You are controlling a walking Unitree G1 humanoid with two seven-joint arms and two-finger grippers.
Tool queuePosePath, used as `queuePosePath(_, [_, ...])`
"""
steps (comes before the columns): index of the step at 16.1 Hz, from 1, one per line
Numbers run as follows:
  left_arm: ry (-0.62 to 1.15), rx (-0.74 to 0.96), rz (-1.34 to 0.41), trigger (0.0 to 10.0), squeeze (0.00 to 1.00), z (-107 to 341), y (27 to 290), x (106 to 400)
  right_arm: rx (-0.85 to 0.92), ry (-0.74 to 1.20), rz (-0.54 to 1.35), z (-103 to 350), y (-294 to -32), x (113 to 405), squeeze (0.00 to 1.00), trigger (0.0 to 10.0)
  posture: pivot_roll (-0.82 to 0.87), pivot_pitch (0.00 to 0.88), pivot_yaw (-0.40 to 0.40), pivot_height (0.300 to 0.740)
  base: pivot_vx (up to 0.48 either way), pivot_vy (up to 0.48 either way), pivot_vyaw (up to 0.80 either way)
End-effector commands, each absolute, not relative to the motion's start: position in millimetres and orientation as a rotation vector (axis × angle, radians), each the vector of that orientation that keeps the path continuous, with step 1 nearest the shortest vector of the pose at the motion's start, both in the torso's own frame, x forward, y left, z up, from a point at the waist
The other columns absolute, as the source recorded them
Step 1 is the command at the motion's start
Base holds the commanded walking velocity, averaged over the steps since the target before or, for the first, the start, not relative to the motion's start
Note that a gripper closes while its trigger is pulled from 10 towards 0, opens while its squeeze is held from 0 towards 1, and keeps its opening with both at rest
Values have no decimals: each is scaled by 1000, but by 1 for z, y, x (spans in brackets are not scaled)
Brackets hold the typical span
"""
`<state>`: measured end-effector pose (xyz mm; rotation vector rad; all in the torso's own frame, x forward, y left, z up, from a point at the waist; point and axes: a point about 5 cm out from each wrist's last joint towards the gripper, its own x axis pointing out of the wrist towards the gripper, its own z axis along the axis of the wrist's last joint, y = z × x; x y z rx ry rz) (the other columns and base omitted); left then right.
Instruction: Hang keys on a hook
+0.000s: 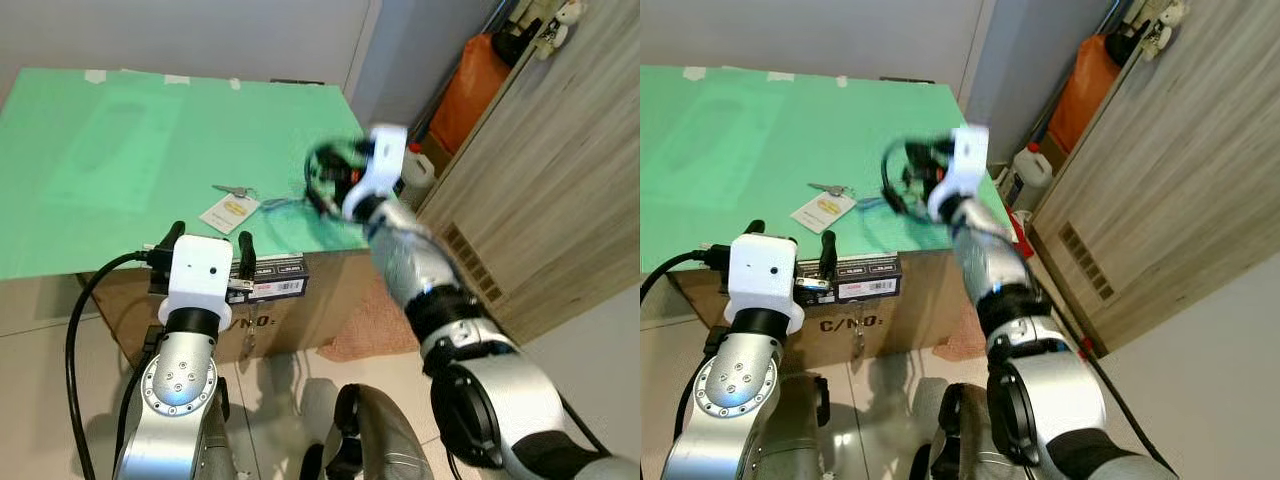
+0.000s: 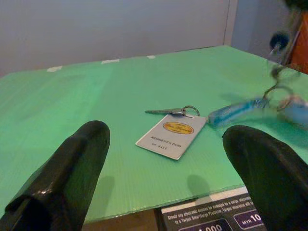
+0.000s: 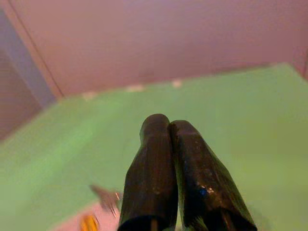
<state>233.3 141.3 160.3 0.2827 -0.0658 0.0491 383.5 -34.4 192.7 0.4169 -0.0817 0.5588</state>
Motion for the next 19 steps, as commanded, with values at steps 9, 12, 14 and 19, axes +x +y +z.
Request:
queuePosePath(9, [-23, 292, 37, 10000, 0, 154, 142, 257, 463, -255, 612, 260, -32, 387, 0, 0, 253, 0, -180, 601, 0, 0, 0])
queuePosePath(12, [-53, 318, -5, 10000, 0, 159, 139, 269, 456, -301, 592, 272, -47, 388, 0, 0, 223, 0, -161, 601, 0, 0, 0])
queuePosePath(14, [-54, 302, -5, 10000, 0, 160, 137, 272, 410, -269, 588, 262, -49, 386, 0, 0, 209, 0, -151, 601, 0, 0, 0])
queuePosePath(19, [-60, 313, -30, 10000, 0, 158, 131, 273, 288, -28, 567, 186, -41, 372, 0, 10000, 202, 0, -143, 601, 0, 0, 0])
